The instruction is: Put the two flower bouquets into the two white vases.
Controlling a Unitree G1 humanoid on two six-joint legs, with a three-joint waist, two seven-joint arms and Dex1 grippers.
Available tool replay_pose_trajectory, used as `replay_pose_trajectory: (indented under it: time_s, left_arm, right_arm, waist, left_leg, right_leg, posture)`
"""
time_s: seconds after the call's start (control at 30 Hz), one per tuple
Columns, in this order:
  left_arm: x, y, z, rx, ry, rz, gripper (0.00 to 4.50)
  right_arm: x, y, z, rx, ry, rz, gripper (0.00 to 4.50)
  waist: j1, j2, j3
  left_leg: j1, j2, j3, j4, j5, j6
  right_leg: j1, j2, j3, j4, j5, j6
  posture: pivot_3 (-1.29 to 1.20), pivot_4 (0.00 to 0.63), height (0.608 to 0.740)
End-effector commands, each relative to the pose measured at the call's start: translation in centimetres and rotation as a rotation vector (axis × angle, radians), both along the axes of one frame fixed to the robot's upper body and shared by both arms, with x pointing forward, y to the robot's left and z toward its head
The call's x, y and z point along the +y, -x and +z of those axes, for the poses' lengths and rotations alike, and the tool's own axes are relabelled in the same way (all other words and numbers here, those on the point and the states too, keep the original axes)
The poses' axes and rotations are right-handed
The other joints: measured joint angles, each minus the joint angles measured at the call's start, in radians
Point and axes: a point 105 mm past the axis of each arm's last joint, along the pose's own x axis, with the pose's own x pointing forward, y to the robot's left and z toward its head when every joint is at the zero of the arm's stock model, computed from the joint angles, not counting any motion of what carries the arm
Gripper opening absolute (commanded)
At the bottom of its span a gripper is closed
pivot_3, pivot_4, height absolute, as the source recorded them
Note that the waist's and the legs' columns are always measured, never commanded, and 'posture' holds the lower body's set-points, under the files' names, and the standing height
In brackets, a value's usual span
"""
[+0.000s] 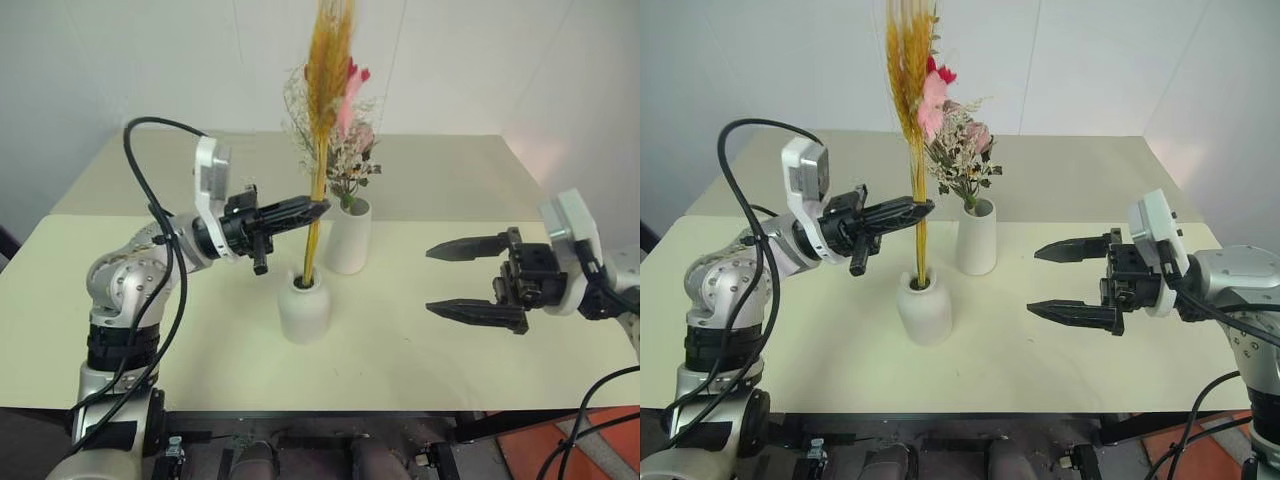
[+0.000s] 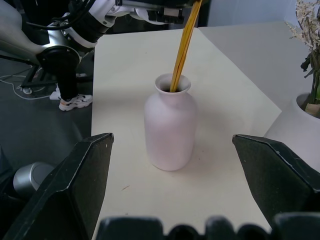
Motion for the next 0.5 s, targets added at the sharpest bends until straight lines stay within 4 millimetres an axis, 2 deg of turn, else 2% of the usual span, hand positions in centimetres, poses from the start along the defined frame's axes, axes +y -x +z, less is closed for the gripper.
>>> replay_pose_trajectory:
  time_s: [0.03, 0.1, 0.27, 0.47, 0.5]
  left_arm:
    - [0.3, 0.0, -1.1, -0.036, -0.062, 0.019, 0.22]
    - [0.3, 0.0, -1.7, -0.032, -0.088, 0.030, 0.68]
    - [0.9, 0.1, -1.9, -0.022, -0.101, 0.052, 2.29]
    - [3.5, 0.5, -1.9, -0.028, -0.148, 0.128, 4.25]
    - [4.0, 0.5, -1.9, -0.040, -0.159, 0.154, 4.47]
  right_arm:
    - [0.2, 0.6, 1.0, -0.054, 0.006, 0.013, 4.50]
    - [0.2, 0.5, 0.9, -0.052, 0.006, 0.012, 4.50]
    - [0.2, 0.5, 0.9, -0.048, 0.003, 0.015, 4.50]
    - [0.2, 0.6, 0.6, -0.046, 0.004, 0.010, 4.50]
    - [0.2, 0.6, 0.6, -0.044, 0.004, 0.008, 4.50]
  waist:
    - [-0.001, 0.000, 0.000]
    - [-0.001, 0.000, 0.000]
    - [0.001, 0.000, 0.000]
    - [-0.003, 0.000, 0.000]
    - [-0.003, 0.000, 0.000]
  left_leg:
    - [0.000, 0.000, 0.000, 0.000, 0.000, 0.000]
    - [0.000, 0.000, 0.000, 0.000, 0.000, 0.000]
    - [0.000, 0.000, 0.000, 0.000, 0.000, 0.000]
    - [0.000, 0.001, 0.000, 0.000, 0.000, 0.000]
    - [0.000, 0.001, 0.000, 0.000, 0.000, 0.000]
  right_leg:
    - [0.000, 0.000, 0.000, 0.000, 0.000, 0.000]
    - [0.000, 0.000, 0.000, 0.000, 0.000, 0.000]
    - [0.000, 0.000, 0.000, 0.000, 0.000, 0.000]
    - [0.000, 0.000, 0.000, 0.000, 0.000, 0.000]
    - [0.000, 0.000, 0.000, 0.000, 0.000, 0.000]
  posture:
    - [0.00, 0.150, 0.740]
    - [0.00, 0.150, 0.740]
    - [0.00, 0.150, 0.740]
    - [0.00, 0.150, 0.740]
    - [0.00, 0.150, 0.740]
